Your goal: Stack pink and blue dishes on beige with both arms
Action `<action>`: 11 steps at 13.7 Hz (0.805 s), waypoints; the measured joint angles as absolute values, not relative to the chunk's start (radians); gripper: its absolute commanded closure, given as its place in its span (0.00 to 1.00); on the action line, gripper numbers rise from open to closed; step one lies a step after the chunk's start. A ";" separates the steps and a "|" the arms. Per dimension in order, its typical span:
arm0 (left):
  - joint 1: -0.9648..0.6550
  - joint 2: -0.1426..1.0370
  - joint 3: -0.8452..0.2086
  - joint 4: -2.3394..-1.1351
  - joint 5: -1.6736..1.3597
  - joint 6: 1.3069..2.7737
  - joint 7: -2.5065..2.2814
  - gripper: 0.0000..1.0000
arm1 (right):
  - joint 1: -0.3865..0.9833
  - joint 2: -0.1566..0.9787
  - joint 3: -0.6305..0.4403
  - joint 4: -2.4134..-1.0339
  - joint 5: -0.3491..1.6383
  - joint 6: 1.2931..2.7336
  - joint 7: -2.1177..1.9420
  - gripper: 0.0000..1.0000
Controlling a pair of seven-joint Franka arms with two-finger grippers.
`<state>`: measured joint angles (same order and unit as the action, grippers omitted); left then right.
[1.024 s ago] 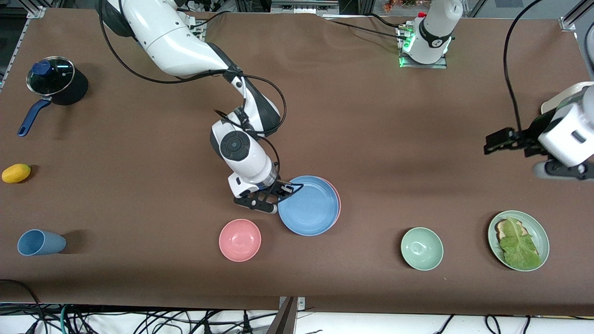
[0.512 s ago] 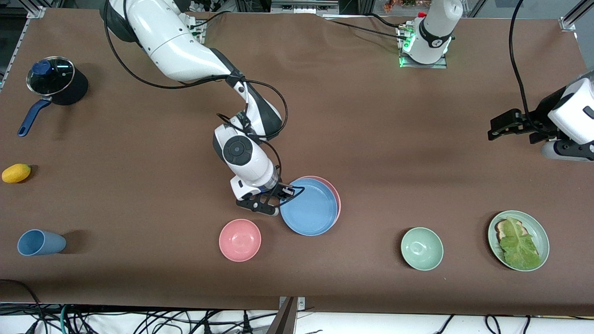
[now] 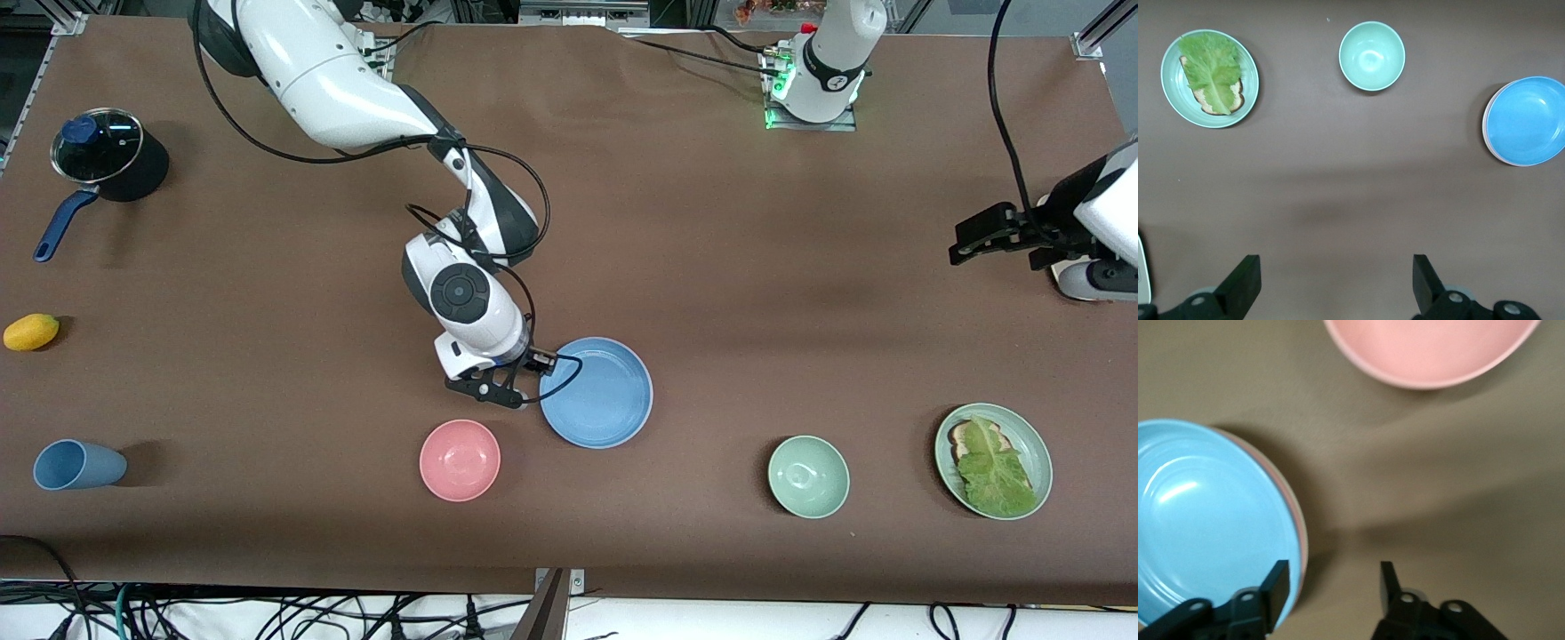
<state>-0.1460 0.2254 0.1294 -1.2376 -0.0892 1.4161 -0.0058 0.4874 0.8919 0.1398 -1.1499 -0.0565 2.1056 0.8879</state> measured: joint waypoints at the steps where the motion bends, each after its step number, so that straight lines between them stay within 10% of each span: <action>1: -0.146 0.216 0.129 -1.238 -0.089 1.416 -0.006 0.00 | 0.479 0.867 0.133 -1.146 -0.066 2.075 0.868 0.00; 11: -0.135 0.210 0.130 -1.255 -0.089 1.416 -0.005 0.00 | 0.356 0.475 0.020 -1.293 -0.024 1.731 0.483 0.00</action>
